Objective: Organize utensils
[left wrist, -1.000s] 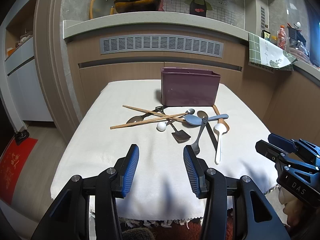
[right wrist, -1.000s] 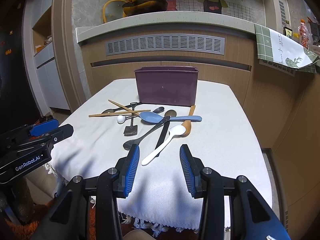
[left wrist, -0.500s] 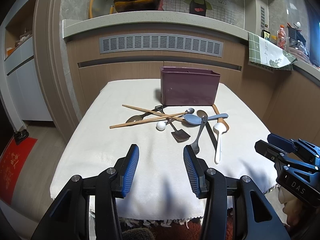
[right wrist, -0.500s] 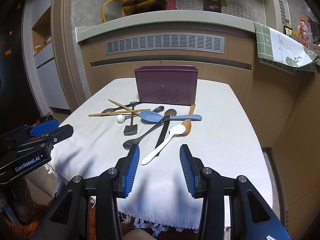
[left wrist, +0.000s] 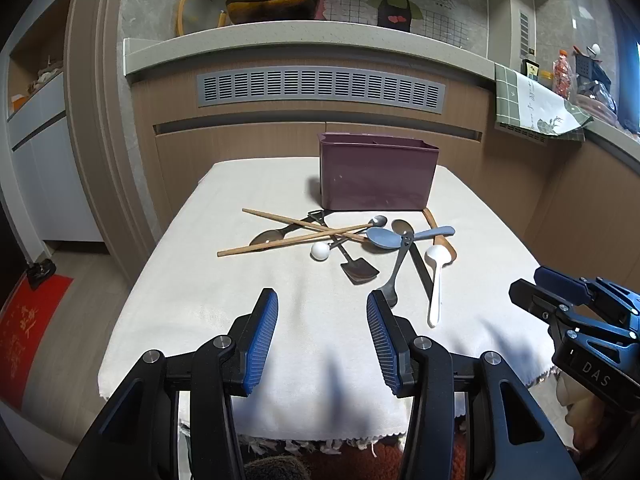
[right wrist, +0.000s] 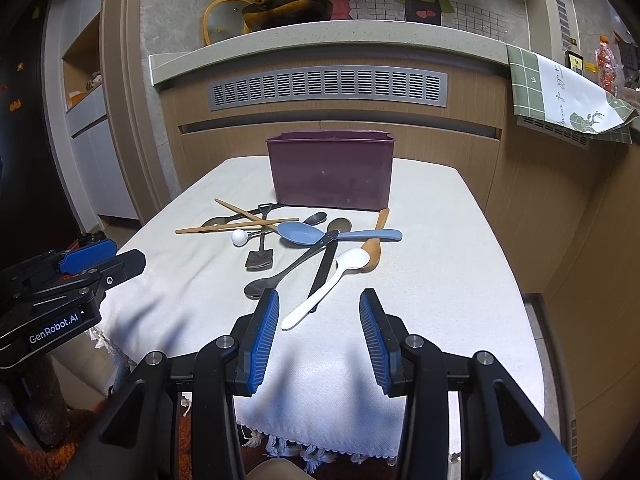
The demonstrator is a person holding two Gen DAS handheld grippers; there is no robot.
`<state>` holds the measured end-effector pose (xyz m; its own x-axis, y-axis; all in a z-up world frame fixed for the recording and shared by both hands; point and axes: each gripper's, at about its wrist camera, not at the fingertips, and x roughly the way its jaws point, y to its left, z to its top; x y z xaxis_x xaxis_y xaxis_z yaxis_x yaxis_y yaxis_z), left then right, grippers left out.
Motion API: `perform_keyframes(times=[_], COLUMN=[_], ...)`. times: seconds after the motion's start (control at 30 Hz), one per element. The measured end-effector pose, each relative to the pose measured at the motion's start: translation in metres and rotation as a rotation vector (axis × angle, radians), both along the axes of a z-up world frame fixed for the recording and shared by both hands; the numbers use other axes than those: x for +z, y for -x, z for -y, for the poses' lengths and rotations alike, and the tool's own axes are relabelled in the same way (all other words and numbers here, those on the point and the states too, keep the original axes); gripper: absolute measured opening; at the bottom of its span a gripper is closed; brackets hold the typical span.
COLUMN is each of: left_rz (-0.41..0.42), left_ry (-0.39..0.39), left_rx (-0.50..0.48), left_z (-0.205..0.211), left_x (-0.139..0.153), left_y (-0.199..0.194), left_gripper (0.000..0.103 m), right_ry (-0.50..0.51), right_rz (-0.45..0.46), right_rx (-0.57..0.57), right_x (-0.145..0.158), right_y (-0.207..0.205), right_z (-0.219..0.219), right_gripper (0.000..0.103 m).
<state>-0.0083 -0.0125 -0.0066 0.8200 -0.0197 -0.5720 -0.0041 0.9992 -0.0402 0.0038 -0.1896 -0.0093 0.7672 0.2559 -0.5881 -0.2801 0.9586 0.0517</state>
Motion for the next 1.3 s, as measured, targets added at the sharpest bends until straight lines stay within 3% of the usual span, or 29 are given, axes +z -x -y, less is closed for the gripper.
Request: perform_keyframes(times=[0.3,0.63,0.83,1.0,1.17,1.3], left_rz=[-0.020,-0.064,-0.117,-0.200,-0.231,-0.326], left_ry=[0.004,0.061,0.127,0.190,0.201,0.238], left_rx=[-0.018,-0.045,-0.123,-0.228,-0.225,-0.250], left_z=[0.003,-0.012,-0.027,-0.038,-0.051,-0.056], left_x=[-0.001,-0.009,-0.026,-0.033,-0.043,-0.061], left_y=[-0.004,-0.041,-0.098,-0.169,-0.236,-0.278], left_gripper=[0.047,0.047,0.047,0.047,0.047,0.047], right_ry=[-0.004,0.007,0.079,0.096,0.151,0.158], right_rz=[-0.011,-0.049,-0.056,-0.133,-0.149,-0.173], right_rx=[0.005,0.006,0.025,0.071,0.051,0.067], right_x=[0.000,-0.007,-0.015,-0.025,-0.032,-0.036], right_y=[-0.003,-0.024,-0.059,-0.104,-0.146,-0.168], right_z=[0.000,0.001,0.000,0.001,0.003,0.003], right_gripper=[0.039,0.039,0.039,0.039,0.039,0.039])
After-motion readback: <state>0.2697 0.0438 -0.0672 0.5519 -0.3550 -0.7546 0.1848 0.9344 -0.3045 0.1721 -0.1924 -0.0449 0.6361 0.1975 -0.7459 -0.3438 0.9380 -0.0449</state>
